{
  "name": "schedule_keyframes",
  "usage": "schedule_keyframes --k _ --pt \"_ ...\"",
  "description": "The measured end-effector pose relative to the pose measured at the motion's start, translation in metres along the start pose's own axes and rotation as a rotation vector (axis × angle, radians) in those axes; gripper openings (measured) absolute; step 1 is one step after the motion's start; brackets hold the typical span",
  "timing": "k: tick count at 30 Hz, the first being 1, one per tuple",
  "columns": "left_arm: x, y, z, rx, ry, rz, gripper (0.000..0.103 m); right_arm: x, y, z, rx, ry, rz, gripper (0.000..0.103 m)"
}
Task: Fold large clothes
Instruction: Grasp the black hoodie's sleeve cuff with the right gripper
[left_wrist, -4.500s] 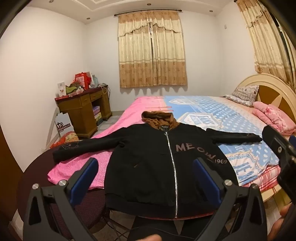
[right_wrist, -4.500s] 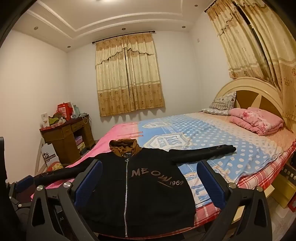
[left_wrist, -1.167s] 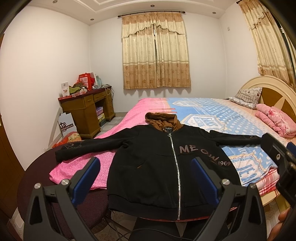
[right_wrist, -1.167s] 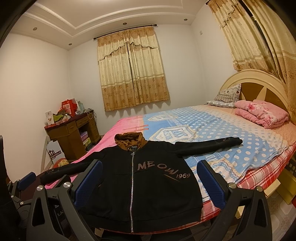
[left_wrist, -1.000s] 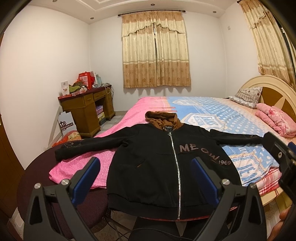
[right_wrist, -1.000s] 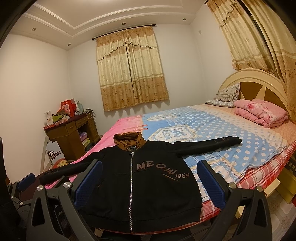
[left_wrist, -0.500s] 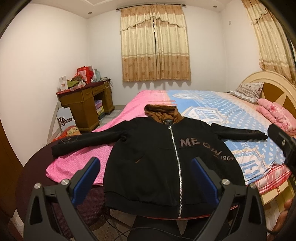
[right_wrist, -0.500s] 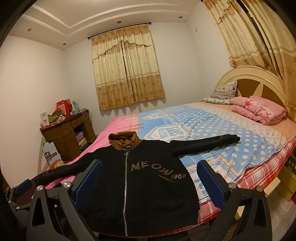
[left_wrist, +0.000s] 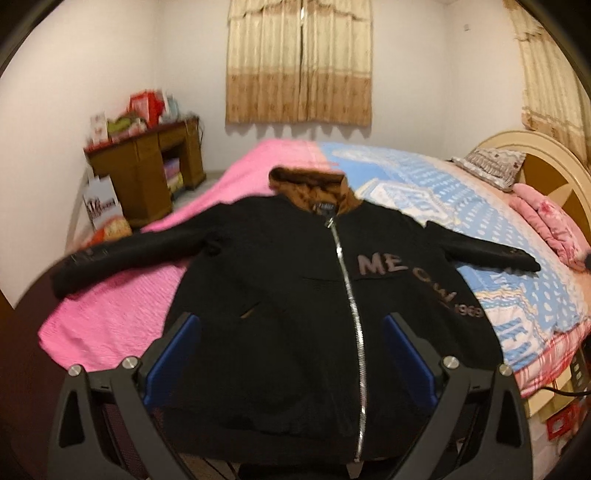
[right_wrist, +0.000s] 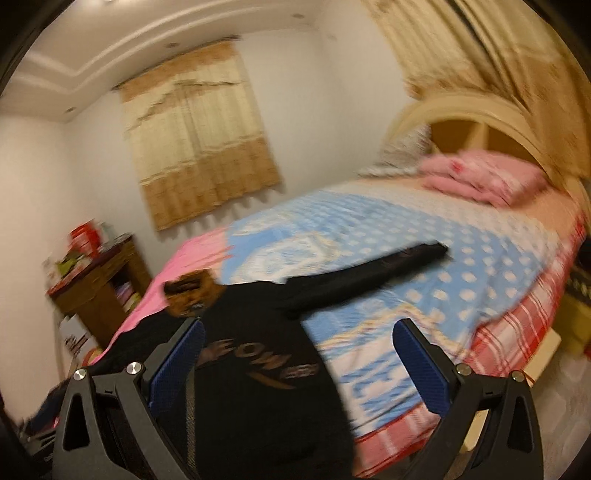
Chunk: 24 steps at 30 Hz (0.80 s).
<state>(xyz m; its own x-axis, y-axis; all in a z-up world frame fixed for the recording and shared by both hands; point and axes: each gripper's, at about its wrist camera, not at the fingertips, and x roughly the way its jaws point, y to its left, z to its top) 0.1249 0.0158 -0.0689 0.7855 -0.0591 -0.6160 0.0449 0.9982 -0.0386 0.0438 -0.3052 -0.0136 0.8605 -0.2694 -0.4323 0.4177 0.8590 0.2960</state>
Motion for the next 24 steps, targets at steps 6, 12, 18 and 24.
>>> schedule_keyframes --k 6,12,18,24 --pt "0.053 0.016 0.022 -0.034 0.031 0.009 0.101 0.068 -0.109 0.021 0.226 0.108 -0.09 0.1" --pt "0.106 0.021 0.045 -0.036 0.071 0.041 0.101 0.124 -0.183 0.047 0.424 0.156 -0.09 0.055" --pt "0.156 0.02 0.048 -0.03 0.101 0.098 0.101 0.213 -0.247 0.085 0.634 0.146 0.007 0.055" --pt "0.18 0.026 0.035 -0.057 0.115 0.117 0.101 0.302 -0.291 0.103 0.697 0.202 -0.033 0.055"
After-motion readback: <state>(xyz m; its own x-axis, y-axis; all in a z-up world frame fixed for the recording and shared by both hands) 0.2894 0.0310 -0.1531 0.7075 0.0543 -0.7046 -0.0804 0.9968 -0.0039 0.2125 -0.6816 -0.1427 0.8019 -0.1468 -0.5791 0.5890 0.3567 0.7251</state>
